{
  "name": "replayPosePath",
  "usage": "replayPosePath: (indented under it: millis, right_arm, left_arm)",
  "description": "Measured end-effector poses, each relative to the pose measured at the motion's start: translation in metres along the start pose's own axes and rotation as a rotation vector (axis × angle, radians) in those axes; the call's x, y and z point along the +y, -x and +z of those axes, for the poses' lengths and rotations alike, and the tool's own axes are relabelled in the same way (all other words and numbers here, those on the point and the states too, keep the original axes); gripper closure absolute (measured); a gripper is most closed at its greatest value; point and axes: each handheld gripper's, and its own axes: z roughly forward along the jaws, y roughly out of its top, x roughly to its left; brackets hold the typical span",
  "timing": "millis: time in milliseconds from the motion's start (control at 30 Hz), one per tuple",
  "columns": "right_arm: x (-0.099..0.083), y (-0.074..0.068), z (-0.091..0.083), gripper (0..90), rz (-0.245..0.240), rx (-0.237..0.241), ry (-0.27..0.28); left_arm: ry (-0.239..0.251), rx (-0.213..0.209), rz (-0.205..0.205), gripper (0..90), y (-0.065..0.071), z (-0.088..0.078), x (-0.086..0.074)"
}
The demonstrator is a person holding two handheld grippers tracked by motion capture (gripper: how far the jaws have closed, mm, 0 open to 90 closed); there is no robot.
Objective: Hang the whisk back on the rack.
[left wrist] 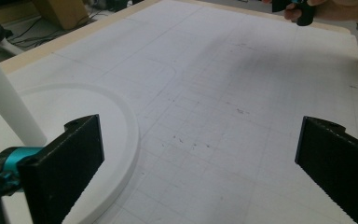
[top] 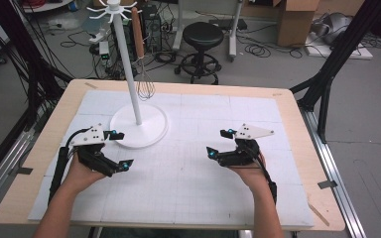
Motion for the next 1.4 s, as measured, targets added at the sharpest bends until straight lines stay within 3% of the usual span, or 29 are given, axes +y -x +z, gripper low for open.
replayPosePath:
  millis: [433, 1400]
  right_arm:
    - [-0.0040, 0.0026, -0.0002, 16.3, 0.021, 0.003, 0.000]
    - [-0.0057, 0.0002, 0.0026, 16.3, 0.019, 0.013, -0.023]
  left_arm:
    - [0.002, 0.000, -0.007, 1.7, -0.0019, 0.0018, -0.0003]
    - [-0.004, -0.009, -0.003, 1.6, -0.0015, 0.0038, -0.0010]
